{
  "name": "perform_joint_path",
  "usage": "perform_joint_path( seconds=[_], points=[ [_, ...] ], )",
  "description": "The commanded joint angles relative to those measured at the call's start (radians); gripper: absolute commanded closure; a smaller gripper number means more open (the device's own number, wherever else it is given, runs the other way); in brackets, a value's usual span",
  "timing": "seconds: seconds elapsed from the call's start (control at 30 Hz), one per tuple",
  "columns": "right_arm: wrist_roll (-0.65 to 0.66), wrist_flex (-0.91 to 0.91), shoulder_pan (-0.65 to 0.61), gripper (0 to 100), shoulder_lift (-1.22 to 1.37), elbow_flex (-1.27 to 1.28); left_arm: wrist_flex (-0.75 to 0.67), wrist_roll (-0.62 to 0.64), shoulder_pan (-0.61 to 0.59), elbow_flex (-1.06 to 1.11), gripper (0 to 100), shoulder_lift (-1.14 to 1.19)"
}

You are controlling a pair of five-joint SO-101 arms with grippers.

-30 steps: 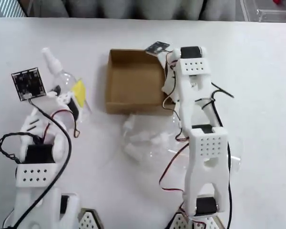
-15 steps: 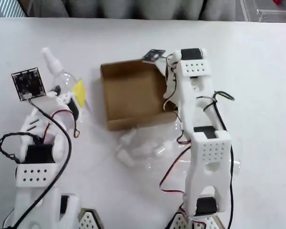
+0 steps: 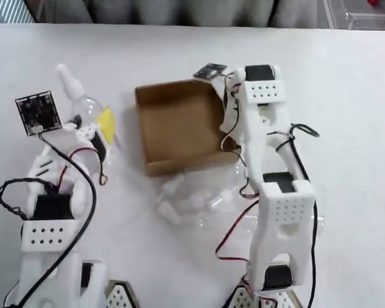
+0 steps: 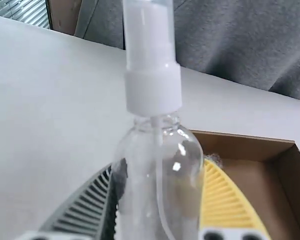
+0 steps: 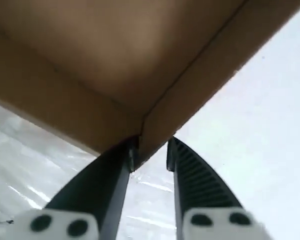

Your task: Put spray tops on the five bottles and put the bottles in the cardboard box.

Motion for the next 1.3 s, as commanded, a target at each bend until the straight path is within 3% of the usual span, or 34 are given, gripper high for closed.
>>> perform_joint_path(
  seconds=[0.0,0.17,0.4,0.73,0.97,1.13,1.27],
  points=[
    [-0.143,0.022,0.005,98.1,-0.122,0.026,-0.031,0.008,-0.007,-0.034,98,-0.001],
    [-0.298,0.022,0.013,95.4,-0.2,0.121,-0.031,0.008,-0.007,-0.034,98,-0.001],
    [-0.367,0.022,0.013,94.9,-0.283,0.253,-0.029,0.008,-0.007,-0.032,98,0.001],
    [-0.371,-0.019,-0.047,94.9,-0.348,0.253,-0.029,0.008,-0.007,-0.032,98,0.004],
    [-0.377,-0.142,-0.038,94.5,-0.285,0.272,-0.029,0.008,-0.007,-0.032,98,0.004],
    [-0.379,-0.183,-0.031,84.9,-0.176,0.269,-0.029,0.008,-0.007,-0.032,98,0.004],
    [-0.379,-0.182,-0.028,90.5,-0.154,0.259,-0.029,0.008,-0.007,-0.032,98,0.004]
  ],
)
